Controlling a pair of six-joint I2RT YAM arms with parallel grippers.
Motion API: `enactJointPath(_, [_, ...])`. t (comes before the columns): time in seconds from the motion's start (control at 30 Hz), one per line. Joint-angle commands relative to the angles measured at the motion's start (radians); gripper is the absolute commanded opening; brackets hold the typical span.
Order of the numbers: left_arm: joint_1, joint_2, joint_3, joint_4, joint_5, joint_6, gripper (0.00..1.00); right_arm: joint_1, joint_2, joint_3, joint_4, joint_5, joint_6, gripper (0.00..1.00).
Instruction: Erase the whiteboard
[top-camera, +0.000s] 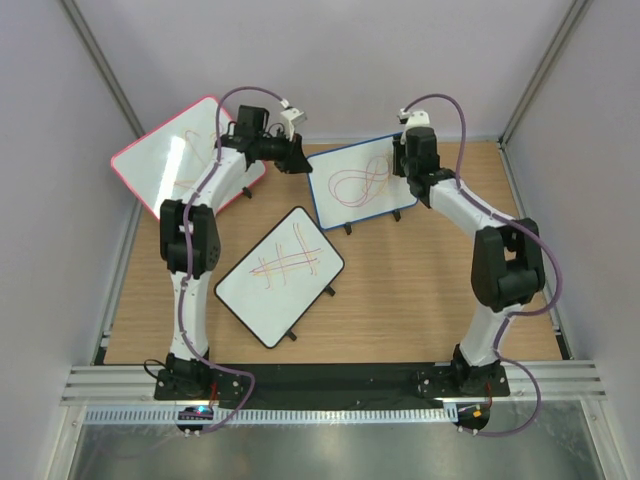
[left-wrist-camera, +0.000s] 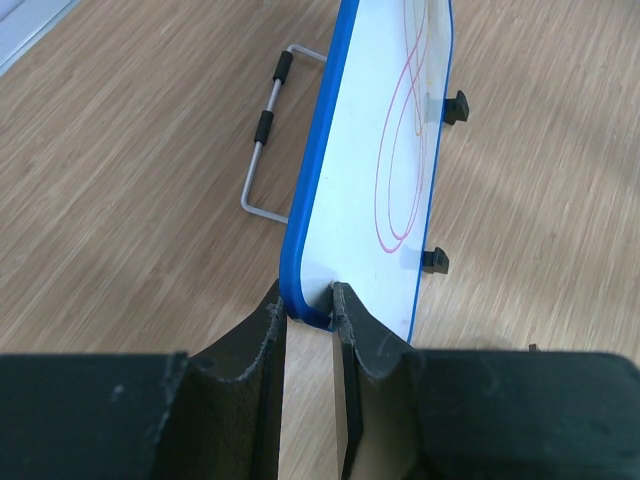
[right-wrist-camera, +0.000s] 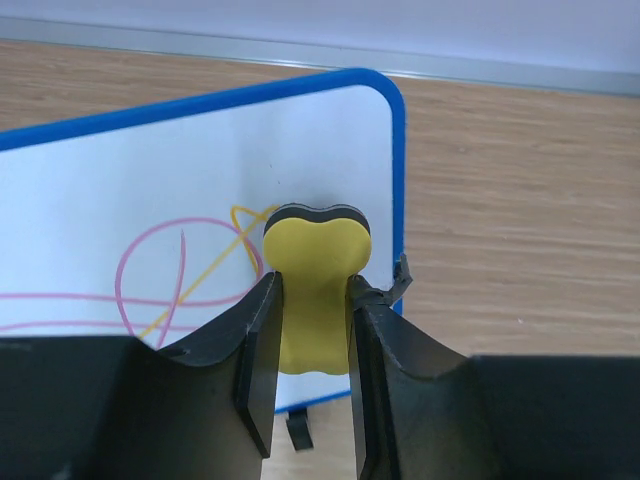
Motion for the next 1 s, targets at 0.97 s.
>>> enactJointPath(0.97, [-0.016, -0.038, -0.014, -0.020, -0.084, 0.113, 0.00, 0.252, 0.204, 0.069, 0.247, 0.097, -0.121, 0.01])
